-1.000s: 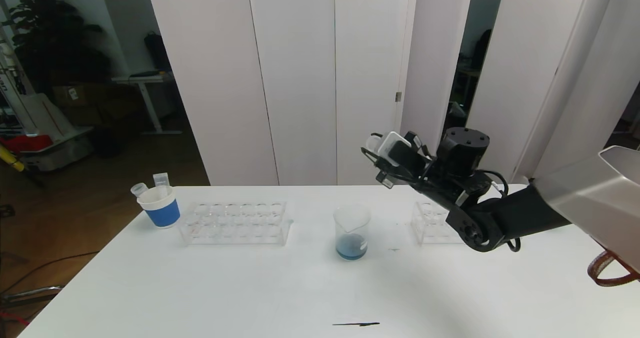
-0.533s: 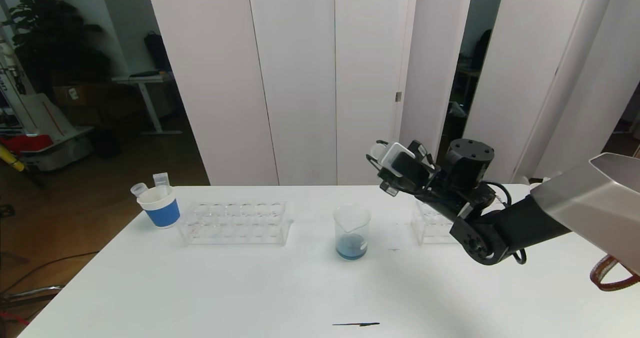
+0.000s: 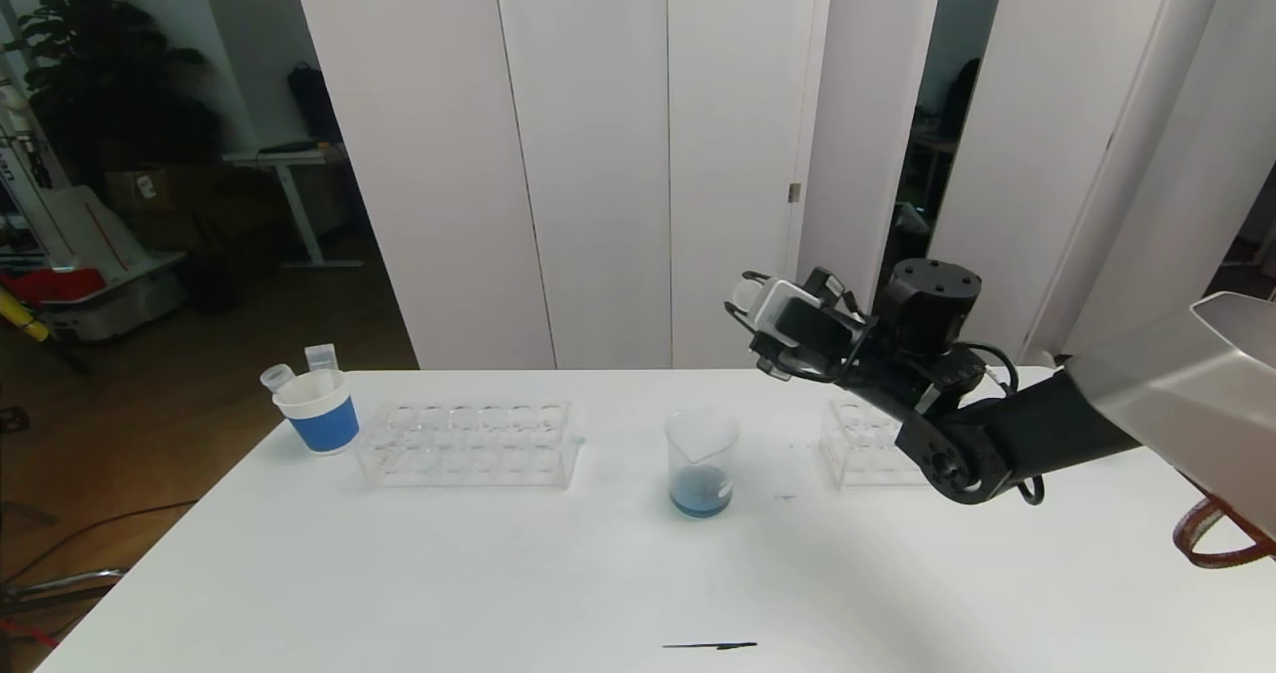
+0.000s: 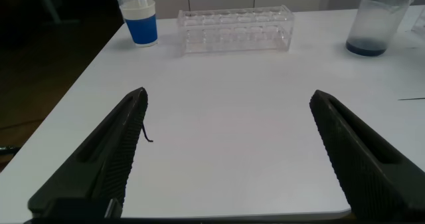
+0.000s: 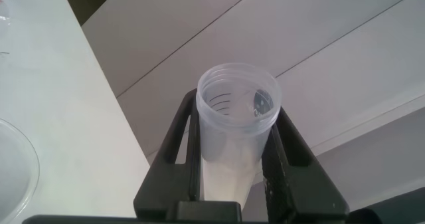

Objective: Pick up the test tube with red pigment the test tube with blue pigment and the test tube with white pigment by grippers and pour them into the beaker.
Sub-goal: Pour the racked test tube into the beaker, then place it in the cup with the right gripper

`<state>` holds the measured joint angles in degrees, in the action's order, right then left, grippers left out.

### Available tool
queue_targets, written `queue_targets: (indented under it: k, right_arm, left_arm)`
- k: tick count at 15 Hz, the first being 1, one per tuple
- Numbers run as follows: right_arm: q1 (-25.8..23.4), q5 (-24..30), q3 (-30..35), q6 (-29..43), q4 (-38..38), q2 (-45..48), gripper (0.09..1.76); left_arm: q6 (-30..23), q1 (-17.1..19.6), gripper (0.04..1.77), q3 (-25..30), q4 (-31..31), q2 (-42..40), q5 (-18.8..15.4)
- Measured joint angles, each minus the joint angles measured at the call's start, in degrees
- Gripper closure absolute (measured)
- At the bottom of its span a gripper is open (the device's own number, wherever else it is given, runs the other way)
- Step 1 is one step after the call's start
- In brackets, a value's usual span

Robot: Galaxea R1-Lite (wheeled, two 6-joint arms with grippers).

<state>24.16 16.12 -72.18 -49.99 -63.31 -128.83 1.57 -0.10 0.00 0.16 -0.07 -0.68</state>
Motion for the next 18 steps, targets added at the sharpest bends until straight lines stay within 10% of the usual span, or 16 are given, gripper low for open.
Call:
queue_targets:
  k: [18]
  right_arm:
    - [-1.5,15.2,-3.9,-14.6,2.6,-0.5,1.26]
  left_arm:
    - [0.0,0.0,0.07,0.0,0.0,0.0,0.0]
